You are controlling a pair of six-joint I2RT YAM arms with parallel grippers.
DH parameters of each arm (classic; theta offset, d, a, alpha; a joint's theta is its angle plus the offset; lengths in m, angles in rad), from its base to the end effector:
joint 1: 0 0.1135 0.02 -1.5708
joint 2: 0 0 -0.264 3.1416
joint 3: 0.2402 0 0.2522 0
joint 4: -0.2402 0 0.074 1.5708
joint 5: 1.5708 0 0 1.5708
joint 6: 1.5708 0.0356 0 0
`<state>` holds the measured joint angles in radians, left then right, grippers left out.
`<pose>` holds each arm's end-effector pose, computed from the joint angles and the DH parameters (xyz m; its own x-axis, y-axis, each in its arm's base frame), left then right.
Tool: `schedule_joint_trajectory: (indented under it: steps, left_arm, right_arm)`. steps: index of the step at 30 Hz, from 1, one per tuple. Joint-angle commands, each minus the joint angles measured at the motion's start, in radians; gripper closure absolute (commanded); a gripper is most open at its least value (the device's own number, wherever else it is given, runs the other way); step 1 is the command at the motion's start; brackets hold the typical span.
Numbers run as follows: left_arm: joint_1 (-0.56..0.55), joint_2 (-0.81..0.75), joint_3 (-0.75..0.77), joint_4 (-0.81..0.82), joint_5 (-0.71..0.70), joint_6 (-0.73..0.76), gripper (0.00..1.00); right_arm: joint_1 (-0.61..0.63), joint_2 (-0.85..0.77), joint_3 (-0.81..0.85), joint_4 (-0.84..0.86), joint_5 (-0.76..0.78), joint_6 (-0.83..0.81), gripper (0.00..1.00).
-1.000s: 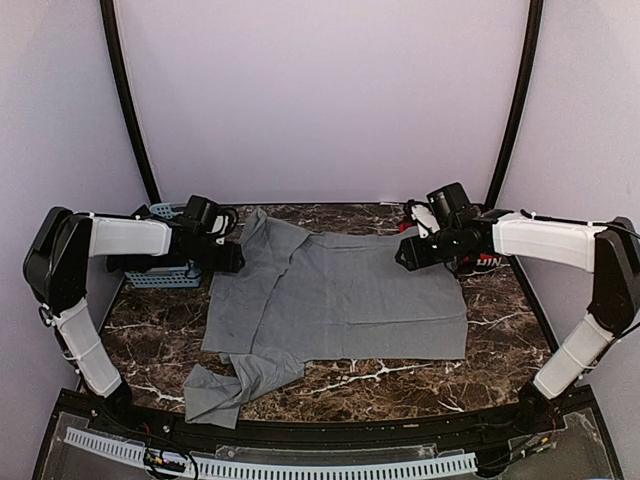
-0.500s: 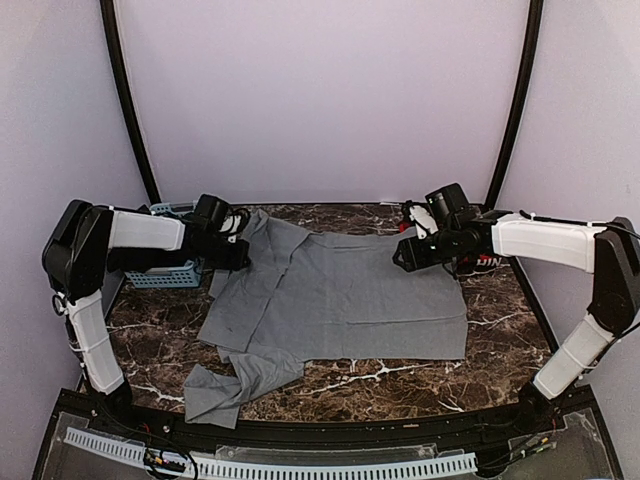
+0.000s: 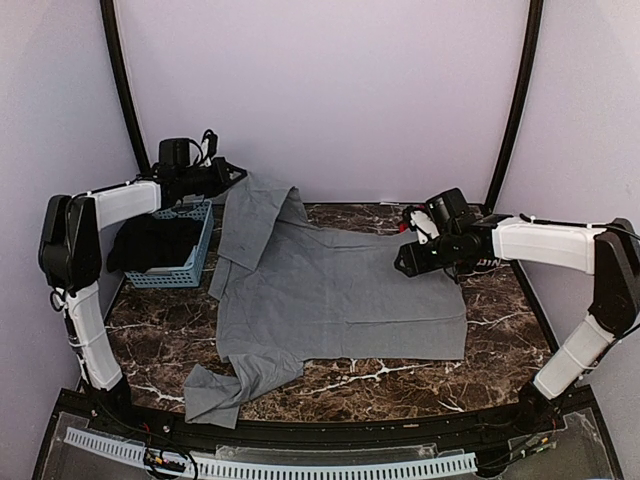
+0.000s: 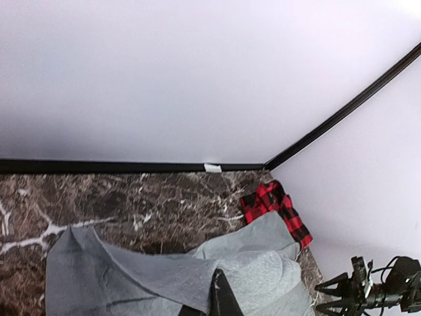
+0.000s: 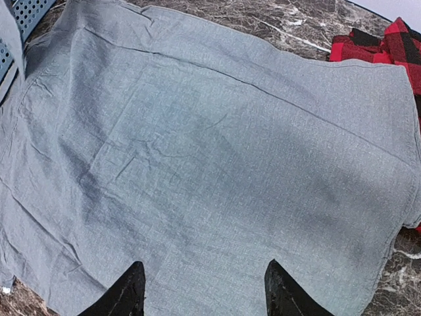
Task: Fold and stack the long sleeve shirts
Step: Adjust the sleeve at the center of the board.
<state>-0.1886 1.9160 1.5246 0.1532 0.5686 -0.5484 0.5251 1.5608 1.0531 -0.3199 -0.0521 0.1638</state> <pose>0.4480 -0.1050 0.2994 -0.5481 -0.3426 -0.7630 0.4526 0.6457 -0.6150 0.2887 0.1694 0.2302 -0.7152 -0.2261 -0.6613 -0.4201 0.8953 0.1482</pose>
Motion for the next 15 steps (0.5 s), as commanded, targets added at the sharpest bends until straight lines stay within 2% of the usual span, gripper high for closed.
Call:
schedule_joint_trajectory:
  steps: [1, 4, 9, 11, 15]
  left_arm:
    - [0.025, 0.101, 0.088, 0.198, 0.072, -0.136, 0.97]
    - [0.036, 0.185, 0.172, 0.246, 0.046, -0.173, 0.97]
    - [0.034, 0.351, 0.333, 0.227, 0.079, -0.198, 0.89]
    - [0.035, 0.392, 0.367, 0.199, 0.077, -0.185, 0.85]
    - [0.035, 0.431, 0.395, 0.133, 0.039, -0.121, 0.69]
  right_arm:
    - [0.009, -0.024, -0.025, 0.029, 0.015, 0.009, 0.41]
    - [0.008, -0.028, -0.035, 0.029, 0.022, 0.008, 0.41]
    - [0.009, -0.024, -0.046, 0.034, 0.026, 0.010, 0.41]
    - [0.008, -0.021, -0.045, 0.036, 0.021, 0.012, 0.41]
    - [0.009, -0.017, -0.044, 0.036, 0.014, 0.015, 0.41]
